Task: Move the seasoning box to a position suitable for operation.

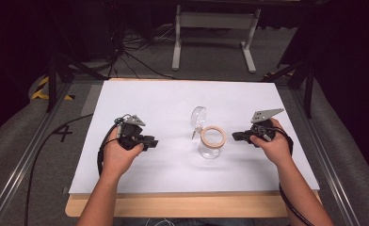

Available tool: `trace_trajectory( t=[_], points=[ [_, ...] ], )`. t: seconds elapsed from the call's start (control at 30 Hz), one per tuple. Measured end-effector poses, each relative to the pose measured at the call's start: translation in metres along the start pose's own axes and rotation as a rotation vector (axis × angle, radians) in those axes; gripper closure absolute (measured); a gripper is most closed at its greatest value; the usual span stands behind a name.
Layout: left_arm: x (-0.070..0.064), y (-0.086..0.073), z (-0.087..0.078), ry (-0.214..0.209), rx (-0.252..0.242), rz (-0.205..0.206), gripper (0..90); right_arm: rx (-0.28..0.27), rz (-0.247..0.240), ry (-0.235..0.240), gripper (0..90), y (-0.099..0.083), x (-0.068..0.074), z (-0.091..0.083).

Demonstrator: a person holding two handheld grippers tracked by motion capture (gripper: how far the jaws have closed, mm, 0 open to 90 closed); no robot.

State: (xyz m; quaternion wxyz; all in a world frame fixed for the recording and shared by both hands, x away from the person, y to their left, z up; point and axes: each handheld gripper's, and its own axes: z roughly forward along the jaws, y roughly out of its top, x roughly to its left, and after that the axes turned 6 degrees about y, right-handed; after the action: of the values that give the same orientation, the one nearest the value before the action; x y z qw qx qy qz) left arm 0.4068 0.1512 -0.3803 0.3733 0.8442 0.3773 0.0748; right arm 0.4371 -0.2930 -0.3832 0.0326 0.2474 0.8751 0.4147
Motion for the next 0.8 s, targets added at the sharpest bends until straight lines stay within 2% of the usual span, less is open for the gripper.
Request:
trace_trajectory(
  t=[0.5, 0.63, 0.7, 0.8],
  points=[
    [-0.009, -0.001, -0.009, -0.017, -0.021, 0.008, 72.1, -0.021, -0.016, 0.025, 89.8, 0.006, -0.001, 0.007],
    [-0.01, -0.002, -0.011, -0.023, -0.029, 0.0, 71.4, -0.027, -0.028, 0.03, 89.8, 0.007, -0.003, 0.014],
    [-0.01, -0.002, -0.01, -0.021, -0.026, 0.001, 71.2, -0.026, -0.017, 0.027, 89.8, 0.005, -0.007, 0.025],
    [-0.01, -0.003, -0.009, -0.022, -0.017, 0.006, 70.9, -0.017, -0.004, 0.02, 89.8, 0.002, -0.01, 0.032]
  ],
)
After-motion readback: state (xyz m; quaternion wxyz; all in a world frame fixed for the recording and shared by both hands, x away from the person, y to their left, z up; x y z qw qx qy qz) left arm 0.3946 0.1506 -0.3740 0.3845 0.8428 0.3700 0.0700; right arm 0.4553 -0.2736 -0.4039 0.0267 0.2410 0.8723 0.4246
